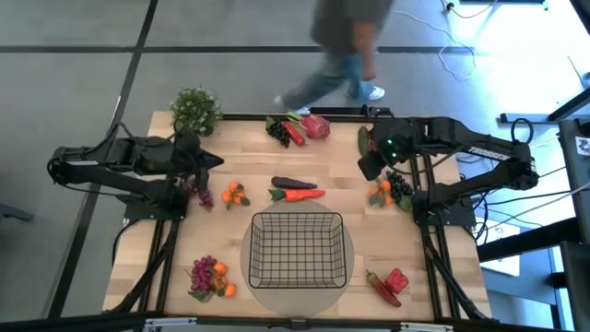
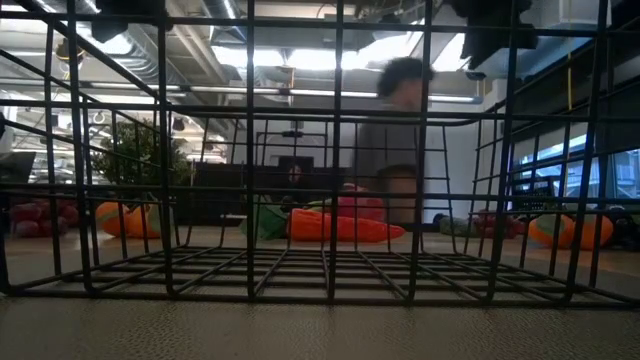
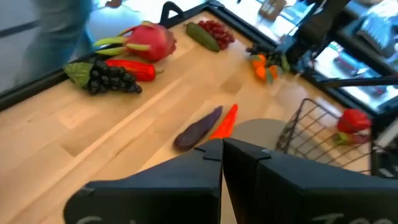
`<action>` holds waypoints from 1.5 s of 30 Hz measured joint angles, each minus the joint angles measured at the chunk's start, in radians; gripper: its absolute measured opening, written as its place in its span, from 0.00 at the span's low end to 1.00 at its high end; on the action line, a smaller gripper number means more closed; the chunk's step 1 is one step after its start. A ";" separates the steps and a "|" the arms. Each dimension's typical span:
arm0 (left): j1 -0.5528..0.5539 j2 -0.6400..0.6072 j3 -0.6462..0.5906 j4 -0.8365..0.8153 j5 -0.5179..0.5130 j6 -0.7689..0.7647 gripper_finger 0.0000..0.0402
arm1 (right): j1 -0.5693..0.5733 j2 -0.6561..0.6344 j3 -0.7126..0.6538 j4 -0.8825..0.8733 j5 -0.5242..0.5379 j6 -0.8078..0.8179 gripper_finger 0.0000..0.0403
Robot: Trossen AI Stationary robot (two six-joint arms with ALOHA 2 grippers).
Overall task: Build produce basket
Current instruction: Put the dragon fruit into the black wire basket
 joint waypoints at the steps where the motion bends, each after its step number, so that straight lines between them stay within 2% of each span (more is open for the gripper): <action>1: 0.000 0.000 0.002 0.004 0.001 -0.006 0.00 | -0.004 0.009 0.004 0.012 -0.001 -0.034 0.24; 6: 0.000 0.000 0.013 0.005 0.001 -0.046 0.00 | -0.030 0.071 0.018 0.075 -0.020 -0.162 0.24; 10: 0.000 0.000 0.013 0.005 -0.008 -0.049 0.00 | -0.088 0.140 0.057 0.102 -0.083 -0.232 0.24; 17: 0.000 0.003 0.013 0.004 -0.040 -0.051 0.00 | -0.217 0.301 0.229 0.103 -0.150 -0.395 0.24; 24: 0.018 0.009 0.013 0.001 -0.055 -0.053 0.00 | -0.336 0.498 0.402 0.100 -0.293 -0.486 0.24; 35: 0.071 0.015 0.013 -0.014 -0.055 -0.055 0.00 | -0.415 0.795 0.624 0.098 -0.191 -0.529 0.24; 45: 0.097 0.015 0.013 -0.014 -0.055 -0.055 0.00 | -0.437 0.924 0.672 0.100 -0.110 -0.562 0.24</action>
